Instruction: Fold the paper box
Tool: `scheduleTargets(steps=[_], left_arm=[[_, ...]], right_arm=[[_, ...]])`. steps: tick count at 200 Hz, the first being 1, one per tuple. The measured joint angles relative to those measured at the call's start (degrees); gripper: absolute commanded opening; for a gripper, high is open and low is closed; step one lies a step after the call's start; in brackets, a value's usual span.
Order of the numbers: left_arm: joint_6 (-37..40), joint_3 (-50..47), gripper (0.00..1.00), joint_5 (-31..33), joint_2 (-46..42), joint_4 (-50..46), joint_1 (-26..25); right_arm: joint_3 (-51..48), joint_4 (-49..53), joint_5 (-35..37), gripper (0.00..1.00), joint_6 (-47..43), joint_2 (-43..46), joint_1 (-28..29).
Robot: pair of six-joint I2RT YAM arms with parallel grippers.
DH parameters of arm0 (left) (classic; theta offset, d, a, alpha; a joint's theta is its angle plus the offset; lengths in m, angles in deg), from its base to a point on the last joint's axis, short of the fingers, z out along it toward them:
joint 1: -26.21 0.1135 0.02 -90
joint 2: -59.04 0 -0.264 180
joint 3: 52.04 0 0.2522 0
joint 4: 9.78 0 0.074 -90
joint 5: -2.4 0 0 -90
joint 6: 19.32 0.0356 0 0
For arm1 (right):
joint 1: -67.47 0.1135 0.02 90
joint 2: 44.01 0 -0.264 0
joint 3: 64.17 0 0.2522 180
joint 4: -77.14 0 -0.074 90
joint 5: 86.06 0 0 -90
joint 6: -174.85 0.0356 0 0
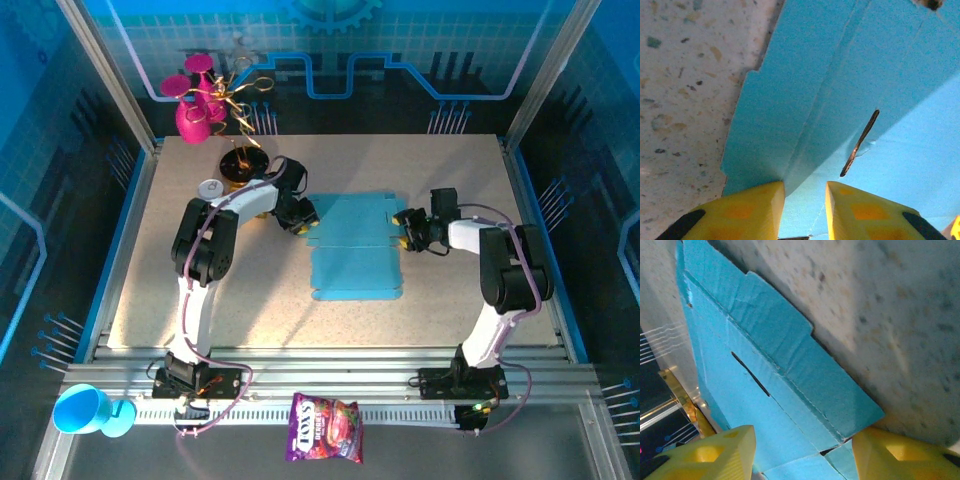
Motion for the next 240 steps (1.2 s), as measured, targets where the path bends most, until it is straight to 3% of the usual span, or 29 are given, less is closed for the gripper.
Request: scheduleTargets(steps=[125,175,240], left_arm=[[2.5,-1.1,0.30,0.0,-0.5,1.0,-0.1],[2.6,-1.1,0.30,0.3,-0.6,1.0,-0.1],[2.6,-1.1,0.30,0.4,-0.6,0.9,-0.2]], right_arm=[[-6.8,-27.2,-0.2,0.34,5.9,-2.9,-0.6],[-6.3,-26.1,-0.1,0.32,2.4,-3.4,-1.9],[2.1,-21.4,-1.4,0.30,-4.5,-7.3,-2.9]])
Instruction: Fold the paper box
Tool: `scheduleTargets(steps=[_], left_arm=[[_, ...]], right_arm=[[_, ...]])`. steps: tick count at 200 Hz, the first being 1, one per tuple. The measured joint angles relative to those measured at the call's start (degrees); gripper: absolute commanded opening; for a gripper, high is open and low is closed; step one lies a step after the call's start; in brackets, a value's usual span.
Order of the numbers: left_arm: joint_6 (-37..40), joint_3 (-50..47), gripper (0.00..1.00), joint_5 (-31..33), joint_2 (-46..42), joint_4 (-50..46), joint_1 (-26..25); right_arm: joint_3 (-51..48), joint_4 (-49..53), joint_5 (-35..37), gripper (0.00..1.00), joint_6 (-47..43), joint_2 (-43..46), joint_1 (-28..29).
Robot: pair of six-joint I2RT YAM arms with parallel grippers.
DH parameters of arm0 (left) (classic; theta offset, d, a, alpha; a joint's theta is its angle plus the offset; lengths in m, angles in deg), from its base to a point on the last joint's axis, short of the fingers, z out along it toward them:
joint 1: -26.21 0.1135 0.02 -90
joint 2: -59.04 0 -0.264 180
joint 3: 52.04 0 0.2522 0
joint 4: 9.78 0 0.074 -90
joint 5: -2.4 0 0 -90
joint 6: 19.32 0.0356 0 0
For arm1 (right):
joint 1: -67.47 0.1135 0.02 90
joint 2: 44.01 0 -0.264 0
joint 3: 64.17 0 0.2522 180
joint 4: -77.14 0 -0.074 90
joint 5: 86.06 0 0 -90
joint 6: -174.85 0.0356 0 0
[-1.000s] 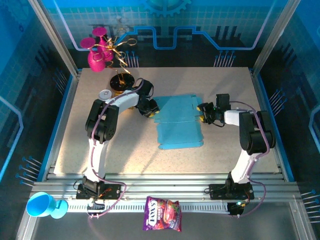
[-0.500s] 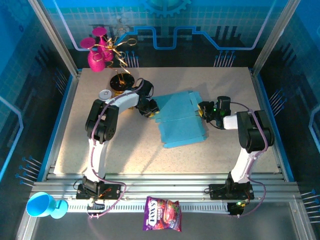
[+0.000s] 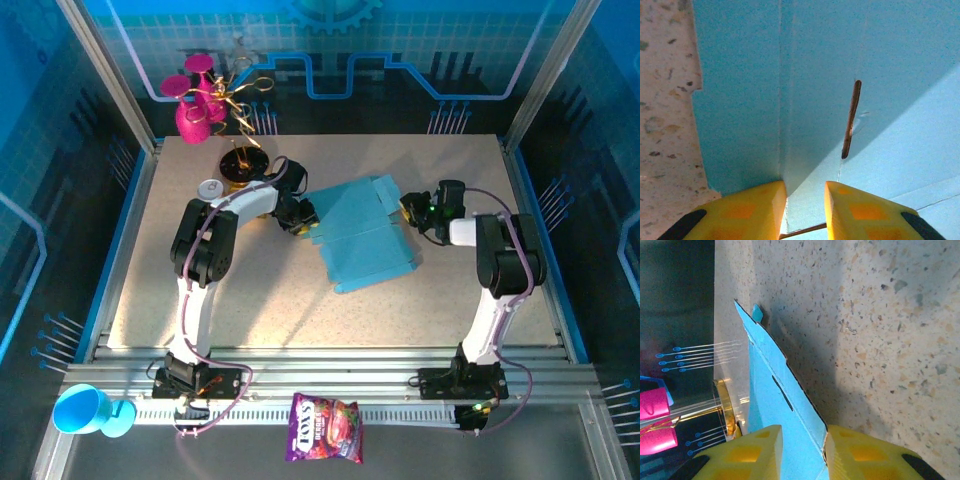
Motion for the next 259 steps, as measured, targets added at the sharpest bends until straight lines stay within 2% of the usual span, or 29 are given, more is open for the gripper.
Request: scheduleTargets(steps=[47,88,104,130,141,190,220,259], left_arm=[[0.0,0.0,0.30,0.0,0.0,0.0,0.0],[0.2,0.0,0.30,0.0,0.0,-0.1,0.0],[0.4,0.0,0.30,0.0,0.0,-0.1,0.0],[0.4,0.0,0.30,0.0,0.0,-0.1,0.0],[0.4,0.0,0.32,0.0,0.0,-0.1,0.0],[-0.8,1.2,0.46,0.6,-1.3,-3.3,-0.4],[-4.0,8.0,0.54,0.6,-2.8,-8.0,-0.6],[-9.7,30.9,0.56,-0.4,-2.3,-14.4,-2.0]], right_arm=[[0.7,1.3,-0.8,0.29,-1.0,-2.4,0.0],[2.2,1.6,-0.9,0.22,-2.2,-3.4,0.0],[2.8,1.4,-1.0,0.18,-2.6,-4.2,0.0],[3.0,0.8,-0.9,0.05,-2.3,-5.0,0.0],[3.0,0.1,-0.9,0.00,-1.9,-5.0,0.0],[2.1,-1.6,0.2,0.00,-2.5,-2.4,0.2],[2.9,0.0,1.4,0.00,-5.4,3.0,0.2],[9.3,6.8,1.7,0.00,-13.0,8.4,0.3]])
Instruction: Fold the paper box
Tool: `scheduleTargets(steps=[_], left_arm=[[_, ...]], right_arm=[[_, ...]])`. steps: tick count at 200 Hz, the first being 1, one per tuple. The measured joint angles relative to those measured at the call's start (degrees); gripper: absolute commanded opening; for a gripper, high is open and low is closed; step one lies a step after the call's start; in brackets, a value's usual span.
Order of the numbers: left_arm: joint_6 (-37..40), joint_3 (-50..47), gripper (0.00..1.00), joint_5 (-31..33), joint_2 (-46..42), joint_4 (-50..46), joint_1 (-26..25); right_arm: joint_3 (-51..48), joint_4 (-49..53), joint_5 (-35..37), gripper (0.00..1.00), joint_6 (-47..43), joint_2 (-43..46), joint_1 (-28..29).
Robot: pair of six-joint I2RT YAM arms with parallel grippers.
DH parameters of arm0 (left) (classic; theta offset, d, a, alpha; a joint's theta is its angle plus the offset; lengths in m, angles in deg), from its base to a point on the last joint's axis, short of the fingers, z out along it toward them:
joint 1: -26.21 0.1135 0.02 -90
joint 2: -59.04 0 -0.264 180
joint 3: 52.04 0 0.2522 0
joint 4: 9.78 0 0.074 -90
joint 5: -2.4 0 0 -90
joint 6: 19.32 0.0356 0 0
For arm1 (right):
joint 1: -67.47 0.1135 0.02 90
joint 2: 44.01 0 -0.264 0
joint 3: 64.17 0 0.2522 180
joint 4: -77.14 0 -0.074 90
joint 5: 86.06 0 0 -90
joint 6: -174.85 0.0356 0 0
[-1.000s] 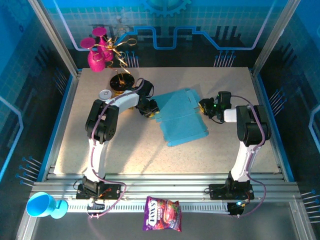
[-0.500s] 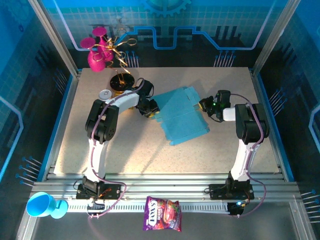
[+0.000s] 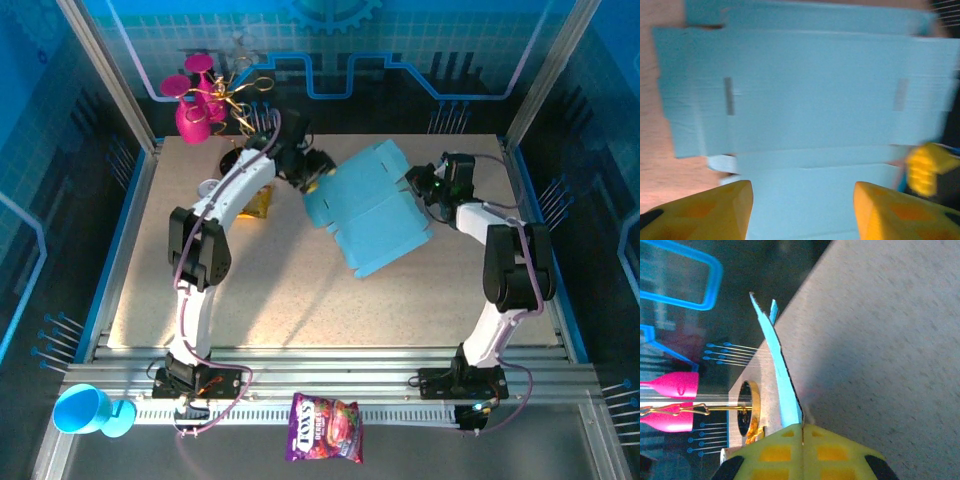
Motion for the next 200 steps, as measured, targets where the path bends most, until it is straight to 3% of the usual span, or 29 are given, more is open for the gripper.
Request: scheduleTargets(steps=[26,56,112,136,163,200], left_arm=[[-3.8,14.8,0.56,-2.0,1.5,-0.9,-1.6],[-7.4,19.5,0.56,-3.4,1.8,-0.6,-2.7],[-10.1,19.5,0.56,-3.6,1.4,0.9,-1.7],[-9.9,17.8,0.58,-3.1,-1.1,1.4,-0.7],[-9.9,11.5,0.59,-3.1,-7.2,2.1,1.0],[-9.9,1.4,0.62,-3.1,-13.6,2.2,3.0]], right_arm=[[4.1,4.9,0.6,0.00,-4.7,2.8,0.3],[11.4,11.2,1.4,0.00,-9.3,5.1,0.4],[25.1,20.2,3.3,0.00,-17.7,8.7,1.0],[29.7,23.8,4.9,0.00,-24.0,9.6,4.1],[29.1,26.6,6.6,0.00,-30.8,10.1,10.2],[20.9,28.4,9.0,0.00,-37.0,9.2,18.4]])
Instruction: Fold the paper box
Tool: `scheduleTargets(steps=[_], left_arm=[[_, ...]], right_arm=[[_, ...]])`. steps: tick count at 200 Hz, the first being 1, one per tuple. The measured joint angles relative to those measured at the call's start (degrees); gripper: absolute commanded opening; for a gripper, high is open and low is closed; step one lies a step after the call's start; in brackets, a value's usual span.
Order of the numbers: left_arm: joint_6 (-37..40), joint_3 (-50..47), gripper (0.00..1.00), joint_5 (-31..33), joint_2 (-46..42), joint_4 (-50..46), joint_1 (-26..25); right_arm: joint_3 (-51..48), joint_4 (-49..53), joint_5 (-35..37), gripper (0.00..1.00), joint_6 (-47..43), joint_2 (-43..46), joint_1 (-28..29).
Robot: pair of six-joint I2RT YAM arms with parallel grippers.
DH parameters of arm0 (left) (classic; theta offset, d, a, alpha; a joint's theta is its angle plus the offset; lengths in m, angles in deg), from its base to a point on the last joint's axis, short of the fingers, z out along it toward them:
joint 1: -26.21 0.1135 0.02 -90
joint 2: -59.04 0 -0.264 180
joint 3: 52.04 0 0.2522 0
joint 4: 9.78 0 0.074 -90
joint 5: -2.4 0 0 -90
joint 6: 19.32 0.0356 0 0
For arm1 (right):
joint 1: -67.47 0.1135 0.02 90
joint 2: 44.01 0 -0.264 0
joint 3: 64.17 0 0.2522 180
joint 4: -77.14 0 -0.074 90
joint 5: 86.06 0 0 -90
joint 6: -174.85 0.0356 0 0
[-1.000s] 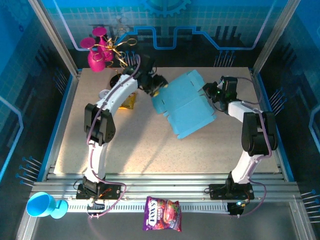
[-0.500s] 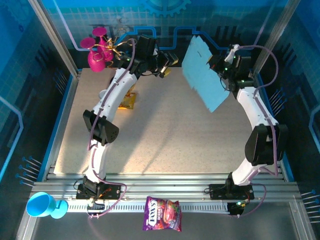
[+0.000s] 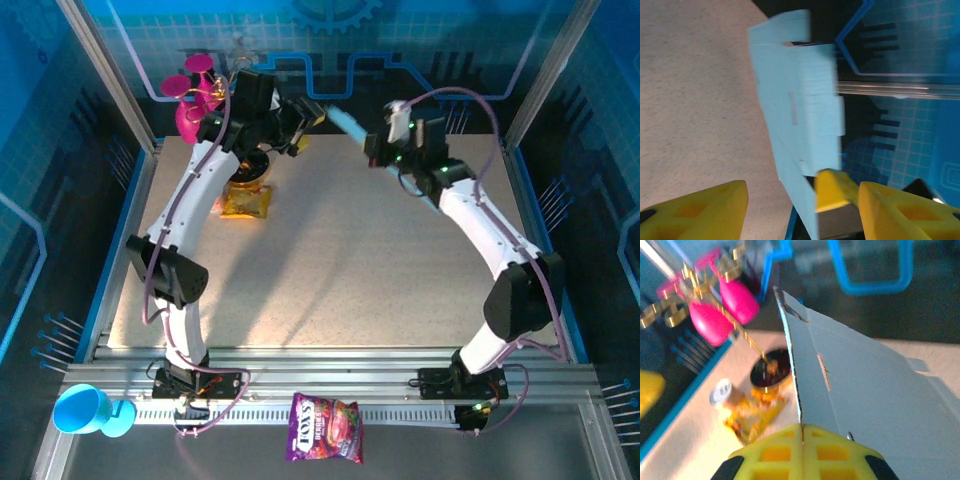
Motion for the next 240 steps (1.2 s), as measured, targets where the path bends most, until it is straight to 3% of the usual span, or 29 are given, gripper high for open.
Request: scheduleTargets(steps=[47,145,194,240], left_arm=[[1.1,-8.7,0.64,0.3,-0.5,-5.6,0.4],[-1.9,-11.6,0.66,4.5,0.2,-14.9,0.4],[-2.2,-11.3,0.57,5.6,6.3,-15.6,0.4],[-2.3,-9.6,0.43,6.8,9.1,-17.1,0.3]], right_arm=[[-7.3,1.5,1.7,0.00,-3.7,-3.9,6.5],[-8.4,1.9,3.5,0.00,-7.4,-4.0,13.0],[-8.4,1.9,4.1,0.00,-8.0,-4.0,14.3],[-8.4,2.8,4.6,0.00,-9.2,-4.0,15.3]])
